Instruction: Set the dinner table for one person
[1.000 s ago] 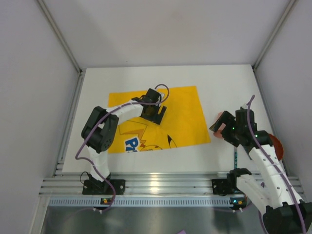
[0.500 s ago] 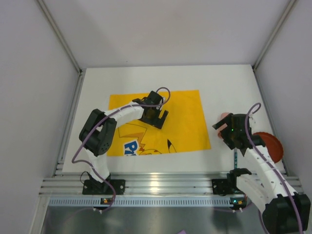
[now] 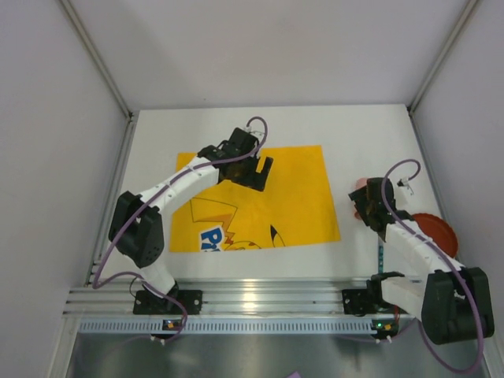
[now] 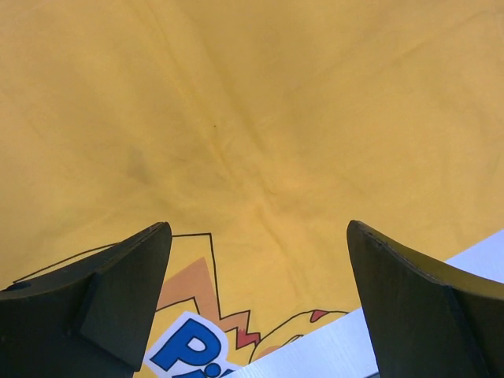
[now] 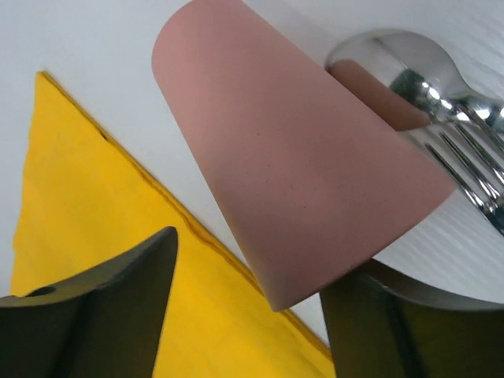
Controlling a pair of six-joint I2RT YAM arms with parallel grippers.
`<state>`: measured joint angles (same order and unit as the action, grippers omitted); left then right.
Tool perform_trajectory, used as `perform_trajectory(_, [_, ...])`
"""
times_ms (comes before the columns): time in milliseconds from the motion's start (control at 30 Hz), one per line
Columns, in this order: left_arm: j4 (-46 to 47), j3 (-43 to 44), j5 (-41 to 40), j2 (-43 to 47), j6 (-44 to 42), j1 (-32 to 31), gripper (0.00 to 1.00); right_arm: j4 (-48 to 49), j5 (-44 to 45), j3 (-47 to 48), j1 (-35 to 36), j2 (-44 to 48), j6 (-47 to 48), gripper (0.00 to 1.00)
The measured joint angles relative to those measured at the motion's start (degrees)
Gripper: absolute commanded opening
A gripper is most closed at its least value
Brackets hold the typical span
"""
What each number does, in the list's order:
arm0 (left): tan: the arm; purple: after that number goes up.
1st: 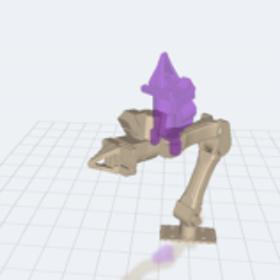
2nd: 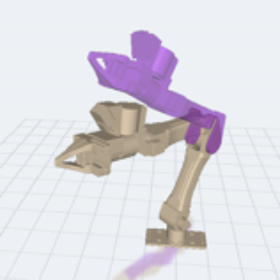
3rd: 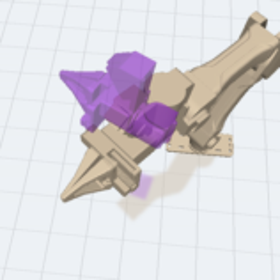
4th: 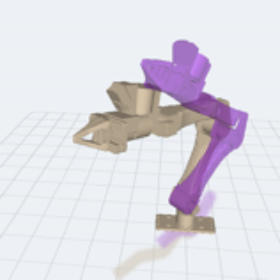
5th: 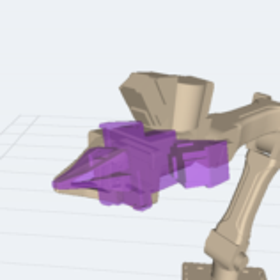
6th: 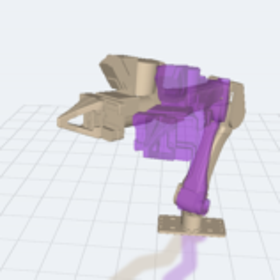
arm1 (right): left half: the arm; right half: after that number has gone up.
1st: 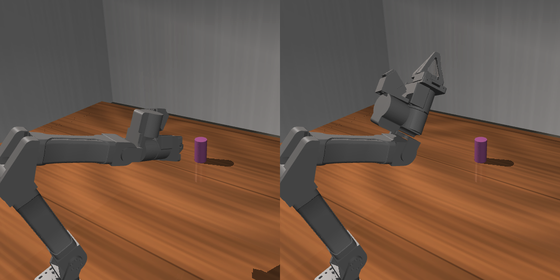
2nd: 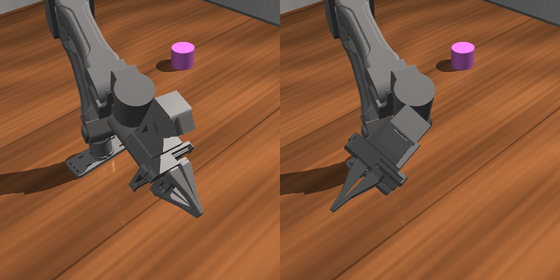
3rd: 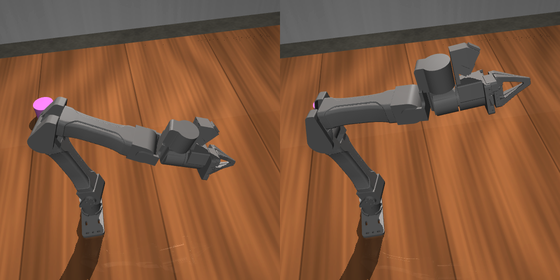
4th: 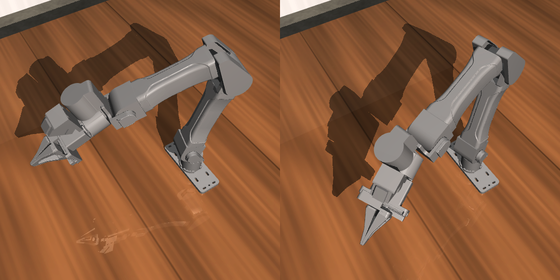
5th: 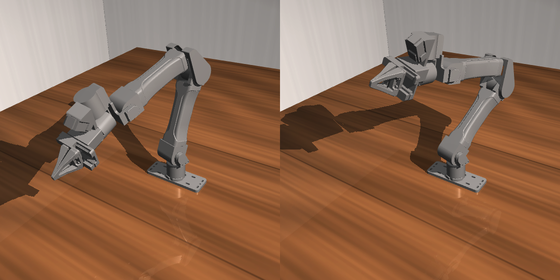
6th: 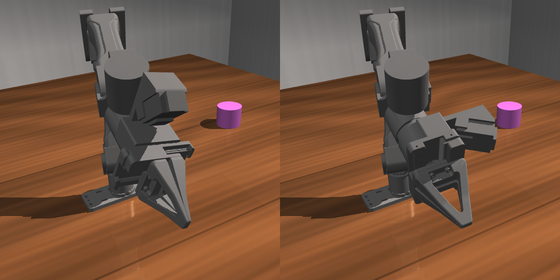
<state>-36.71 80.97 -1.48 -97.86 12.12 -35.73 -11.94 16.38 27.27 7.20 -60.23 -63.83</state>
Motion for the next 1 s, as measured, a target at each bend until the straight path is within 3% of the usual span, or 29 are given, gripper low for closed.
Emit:
perform_trajectory(67, [-0.2, -0.3, 0.4, 0.0, 0.0, 0.0, 0.99, 1.0, 0.7, 1.4, 0.0, -2.4, 0.5, 0.49])
perform_trajectory(100, [-0.3, -0.6, 0.5, 0.0, 0.0, 0.0, 0.99, 1.4, 1.0, 2.3, 0.0, -3.6, 1.3, 0.36])
perform_trajectory(133, [-0.7, -0.9, 0.6, 0.0, 0.0, 0.0, 0.99, 1.7, 1.4, 3.4, 0.0, -4.6, 2.3, 0.29])
perform_trajectory(167, [-1.2, -1.0, 0.6, 0.0, -0.1, 0.0, 0.99, 1.8, 1.6, 4.7, 0.0, -5.7, 3.5, 0.14])
perform_trajectory(233, [-1.7, -1.0, 0.6, -0.1, -0.1, 0.0, 0.99, 2.0, 1.7, 7.7, -0.1, -7.6, 6.8, 0.01])
perform_trajectory(400, [-1.7, -1.0, 1.7, -0.1, 0.0, 0.0, 0.99, -4.4, -0.1, 23.9, -0.2, -12.7, 13.8, 0.00])
perform_trajectory(700, [-0.6, -1.5, 3.8, 0.0, 1.2, 0.0, 0.99, -28.1, -15.6, 76.5, 1.4, -35.5, 21.2, 0.00])
perform_trajectory(833, [0.9, -4.2, 4.5, 1.0, 1.3, 0.2, 0.99, -38.3, -24.4, 88.4, 2.7, -45.2, 21.2, 0.00])
perform_trajectory(1000, [2.0, -8.6, 5.0, 3.7, 1.3, 0.9, 0.99, -51.8, -30.1, 92.5, 6.3, -57.7, 21.3, 0.00])
